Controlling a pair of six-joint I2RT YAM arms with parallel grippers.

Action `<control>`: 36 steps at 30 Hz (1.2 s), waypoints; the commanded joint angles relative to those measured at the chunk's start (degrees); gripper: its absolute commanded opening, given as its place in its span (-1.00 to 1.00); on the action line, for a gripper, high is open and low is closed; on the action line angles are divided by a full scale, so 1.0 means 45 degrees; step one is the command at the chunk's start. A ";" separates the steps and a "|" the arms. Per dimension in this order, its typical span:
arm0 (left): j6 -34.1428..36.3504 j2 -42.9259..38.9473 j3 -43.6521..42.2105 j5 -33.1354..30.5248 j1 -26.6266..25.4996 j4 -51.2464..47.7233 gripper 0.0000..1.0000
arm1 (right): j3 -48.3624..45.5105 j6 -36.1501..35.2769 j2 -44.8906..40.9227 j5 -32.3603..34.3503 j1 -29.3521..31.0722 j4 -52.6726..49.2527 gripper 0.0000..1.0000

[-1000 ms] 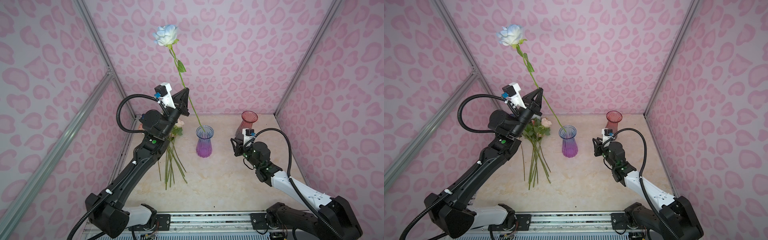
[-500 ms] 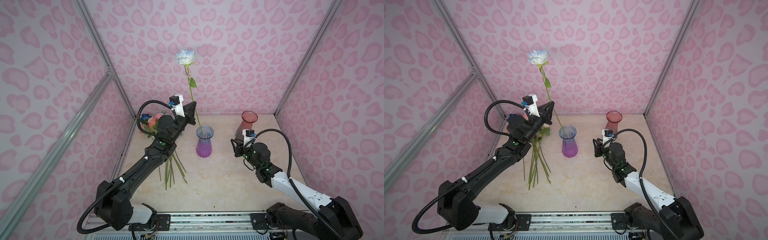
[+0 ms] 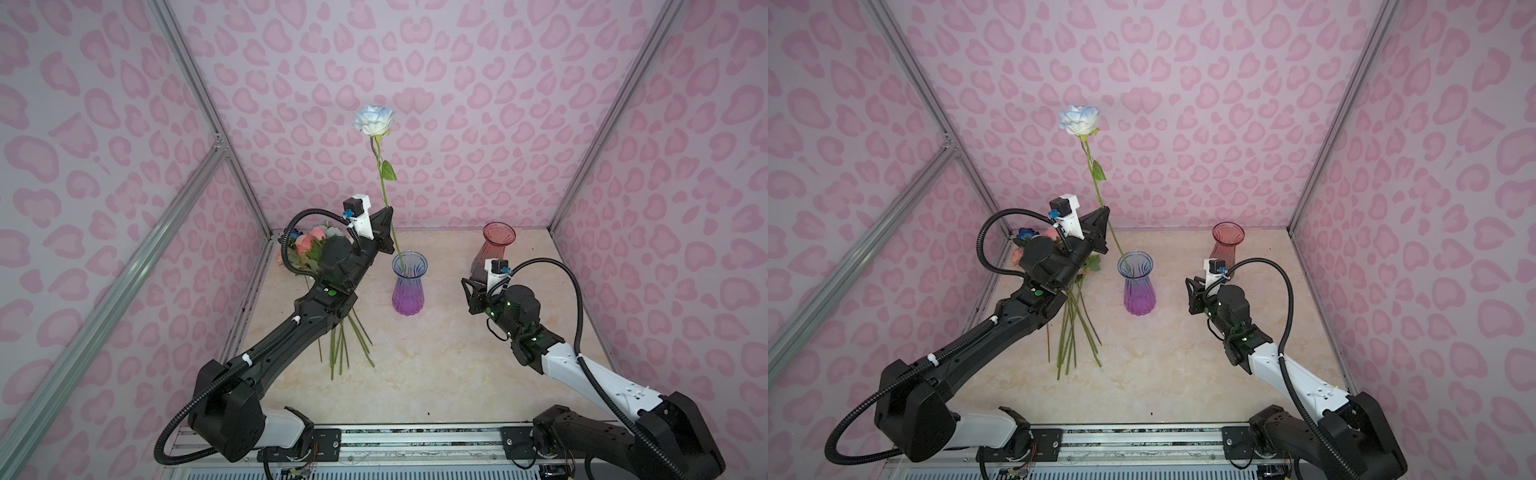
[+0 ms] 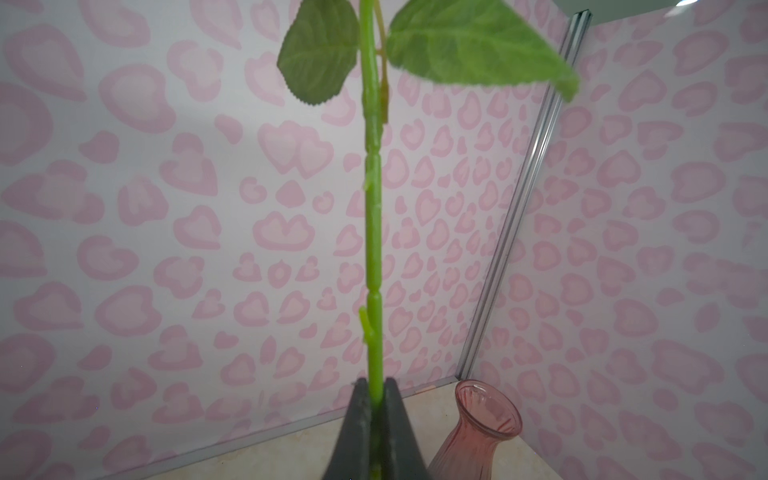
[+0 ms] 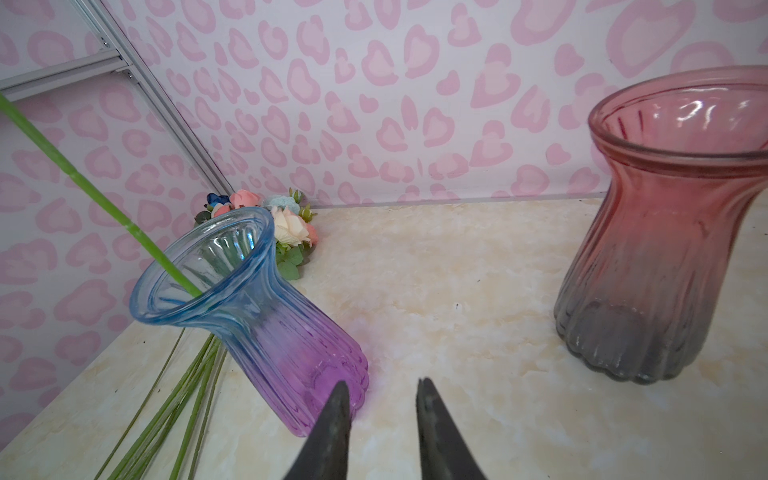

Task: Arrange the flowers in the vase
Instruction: 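Lower the rose stem into the blue-purple vase mouth with the left gripper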

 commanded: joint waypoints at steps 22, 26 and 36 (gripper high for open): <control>-0.0971 0.0426 -0.2451 -0.0330 -0.0405 0.0629 -0.71 | -0.0090 0.0124 0.0030 0.0066 -0.0003 0.0108 -0.41; -0.0924 0.0442 -0.2591 -0.0429 -0.0405 0.0452 -0.71 | -0.0091 0.0125 -0.0022 0.0088 0.0000 0.0092 -0.41; -0.0776 0.0606 -0.2376 -0.0844 -0.0419 -0.1090 -0.59 | -0.0087 0.0127 -0.0206 0.0125 -0.0012 -0.0038 -0.41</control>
